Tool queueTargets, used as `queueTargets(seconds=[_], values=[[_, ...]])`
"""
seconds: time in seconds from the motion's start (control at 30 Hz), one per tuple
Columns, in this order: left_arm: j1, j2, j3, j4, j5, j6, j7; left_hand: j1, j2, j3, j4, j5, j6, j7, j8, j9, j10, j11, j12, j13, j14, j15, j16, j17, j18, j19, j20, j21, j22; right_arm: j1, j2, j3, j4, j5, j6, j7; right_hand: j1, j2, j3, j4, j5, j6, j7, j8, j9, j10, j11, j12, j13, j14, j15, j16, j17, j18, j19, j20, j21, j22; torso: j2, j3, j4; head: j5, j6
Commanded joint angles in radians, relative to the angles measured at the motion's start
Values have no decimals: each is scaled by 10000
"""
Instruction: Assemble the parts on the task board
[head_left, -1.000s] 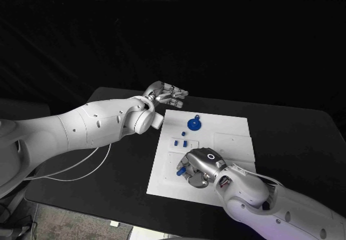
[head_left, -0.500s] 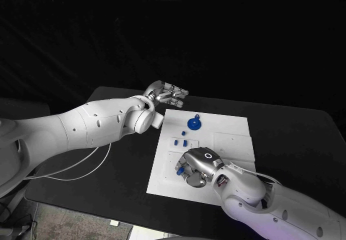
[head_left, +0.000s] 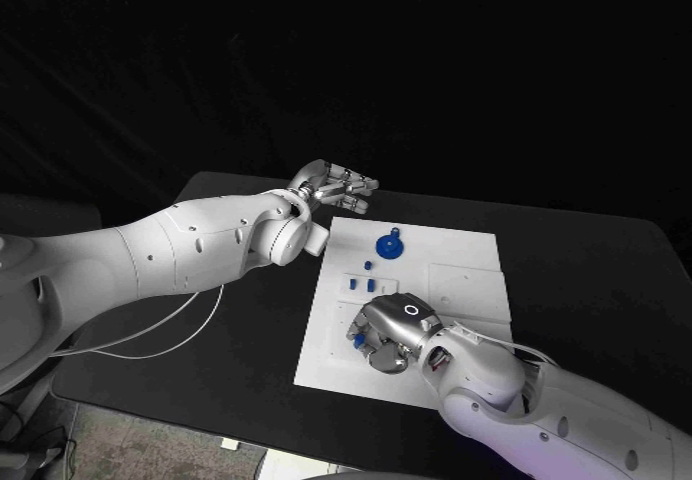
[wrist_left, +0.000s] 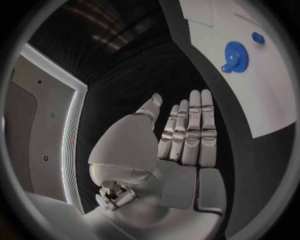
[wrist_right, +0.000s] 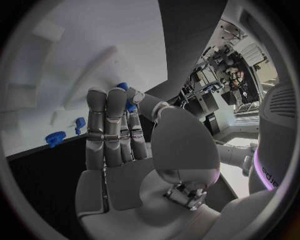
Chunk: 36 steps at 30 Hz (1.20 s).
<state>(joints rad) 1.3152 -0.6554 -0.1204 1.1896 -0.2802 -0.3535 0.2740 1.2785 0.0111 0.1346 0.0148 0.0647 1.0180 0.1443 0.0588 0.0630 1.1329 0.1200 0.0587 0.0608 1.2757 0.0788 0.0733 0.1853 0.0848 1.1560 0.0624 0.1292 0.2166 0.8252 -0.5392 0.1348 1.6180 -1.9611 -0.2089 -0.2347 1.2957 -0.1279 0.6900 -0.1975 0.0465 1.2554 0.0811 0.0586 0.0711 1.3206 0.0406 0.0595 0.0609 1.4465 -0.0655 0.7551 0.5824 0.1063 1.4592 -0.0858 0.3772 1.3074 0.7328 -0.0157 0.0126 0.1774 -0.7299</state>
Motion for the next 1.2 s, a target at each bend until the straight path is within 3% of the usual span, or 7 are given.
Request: queueTargets(seconds=[0.03,0.23,0.37,0.5,0.7,1.2], values=[[3,20,11,27,55,126,56,0,69,-24,-56,40,-88,-10,32,-6,-39,2,6,-11,24,12,-14,11,-153,-68,8,54,-11,-88,19,-99,-56,13,388,50,-84,2,-44,-59,121,-162,93,39,-16,-105,-15,45,-2,-68,55,-25,-15,134,-127,18,-81,359,-2,2,-10,11,-13],[3,19,11,26,55,140,39,-6,71,-40,-60,36,-107,-4,30,-7,-50,7,7,-10,18,15,-14,10,-151,-75,12,76,-51,-88,-2,-112,-80,192,196,112,-408,-324,-621,89,902,-776,236,38,-56,-965,219,32,-18,-174,223,58,-23,212,-257,177,-396,264,-2,14,-23,12,-13],[3,18,11,24,56,147,36,-6,71,-40,-60,36,-107,-4,30,-7,-50,7,7,-10,18,15,-14,10,-151,-75,12,76,-51,-88,-24,-119,-91,285,60,152,-561,-627,-1392,236,1350,-1136,190,40,-63,-1742,401,42,-19,-202,349,104,-78,288,-235,309,-598,155,-2,15,-19,6,0],[3,15,11,23,56,154,31,-37,77,-56,-33,23,-112,-1,32,-6,-49,7,8,-10,15,18,-15,10,-152,-73,14,79,-56,-88,-44,-123,-89,362,-212,192,-276,-601,-2377,325,1492,-1457,161,42,-66,-2243,514,94,-15,-330,444,134,-188,442,-252,429,-1197,-38,-1,17,-16,-3,1],[3,13,11,20,56,175,16,-37,77,-56,-33,23,-112,-1,32,-6,-49,7,8,-10,15,18,-15,10,-152,-73,14,79,-56,-90,-68,-125,-23,519,-719,176,36,-584,-3251,541,1541,-1683,85,38,-69,-2594,589,164,-16,-325,502,314,-342,549,-7,502,-1499,-80,9,24,-2,-16,1],[3,19,11,-3,56,200,-18,-33,78,-85,-19,26,-167,8,29,-9,-71,15,7,-10,5,23,-17,9,-150,-78,19,78,-76,-92,-211,-116,196,1049,-1725,394,172,-636,-3394,799,1514,-1809,92,38,-70,-2602,579,277,-19,-303,497,387,-450,561,139,503,-1675,6,-2,23,-27,-48,60]])
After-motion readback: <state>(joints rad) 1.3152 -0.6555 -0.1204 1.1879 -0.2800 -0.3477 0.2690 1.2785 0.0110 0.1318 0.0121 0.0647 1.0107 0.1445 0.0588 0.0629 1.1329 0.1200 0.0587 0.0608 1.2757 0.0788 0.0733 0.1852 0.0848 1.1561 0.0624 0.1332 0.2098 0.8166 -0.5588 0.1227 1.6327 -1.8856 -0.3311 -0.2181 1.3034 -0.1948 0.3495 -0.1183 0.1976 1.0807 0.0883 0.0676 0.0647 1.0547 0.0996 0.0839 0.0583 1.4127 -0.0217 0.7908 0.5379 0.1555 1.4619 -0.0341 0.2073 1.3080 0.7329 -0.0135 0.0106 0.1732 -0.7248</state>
